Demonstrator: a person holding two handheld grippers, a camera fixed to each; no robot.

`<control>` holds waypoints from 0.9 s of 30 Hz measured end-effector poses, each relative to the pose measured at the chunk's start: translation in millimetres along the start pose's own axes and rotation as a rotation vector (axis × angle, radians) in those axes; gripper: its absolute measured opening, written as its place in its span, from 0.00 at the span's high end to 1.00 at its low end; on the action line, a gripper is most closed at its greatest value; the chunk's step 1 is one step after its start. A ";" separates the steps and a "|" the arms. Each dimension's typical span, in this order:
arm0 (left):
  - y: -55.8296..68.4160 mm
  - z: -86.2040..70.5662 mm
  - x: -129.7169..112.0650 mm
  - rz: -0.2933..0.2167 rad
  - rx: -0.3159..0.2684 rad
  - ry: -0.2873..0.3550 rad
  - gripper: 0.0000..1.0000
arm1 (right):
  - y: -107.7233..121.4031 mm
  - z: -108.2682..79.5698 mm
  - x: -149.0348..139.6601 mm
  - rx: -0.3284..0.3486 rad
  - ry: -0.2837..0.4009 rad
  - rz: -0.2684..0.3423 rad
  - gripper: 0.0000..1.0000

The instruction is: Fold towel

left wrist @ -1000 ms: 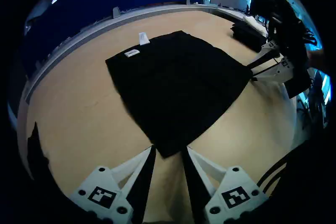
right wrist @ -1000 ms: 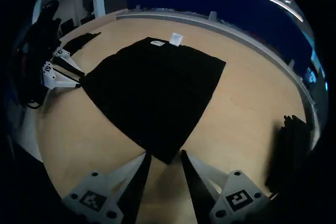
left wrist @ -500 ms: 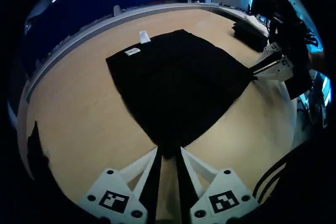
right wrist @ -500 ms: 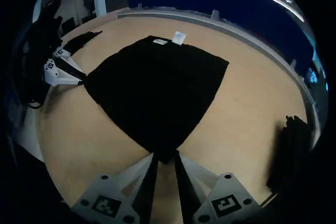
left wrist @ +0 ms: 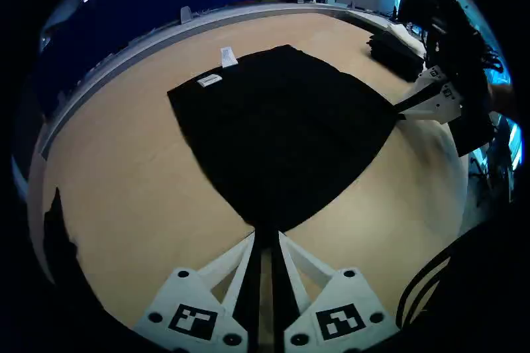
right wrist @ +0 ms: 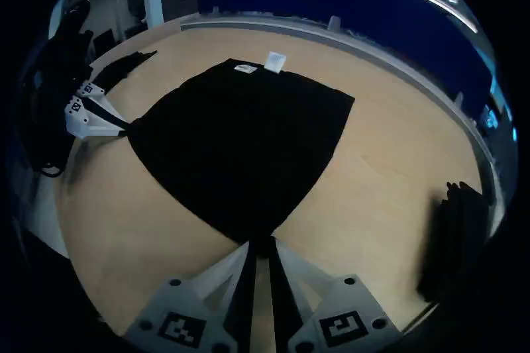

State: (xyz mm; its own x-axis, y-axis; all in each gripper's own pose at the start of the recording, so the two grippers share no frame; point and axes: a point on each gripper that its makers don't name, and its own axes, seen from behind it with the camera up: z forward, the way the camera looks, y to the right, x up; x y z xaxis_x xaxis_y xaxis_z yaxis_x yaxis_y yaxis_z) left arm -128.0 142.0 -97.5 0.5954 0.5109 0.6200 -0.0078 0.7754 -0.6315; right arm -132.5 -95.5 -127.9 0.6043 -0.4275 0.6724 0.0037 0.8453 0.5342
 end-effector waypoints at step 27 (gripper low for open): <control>17.5 -53.0 16.9 -0.098 -0.002 0.027 0.91 | -4.5 -65.0 31.3 0.020 0.039 0.000 0.88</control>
State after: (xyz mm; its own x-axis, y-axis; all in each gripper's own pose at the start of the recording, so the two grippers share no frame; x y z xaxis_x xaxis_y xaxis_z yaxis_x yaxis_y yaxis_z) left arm -75.6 144.6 -122.7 0.6145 0.4225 0.6663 0.0535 0.8202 -0.5695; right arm -61.9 -91.8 -142.5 0.6349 -0.4144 0.6520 -0.0117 0.8387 0.5444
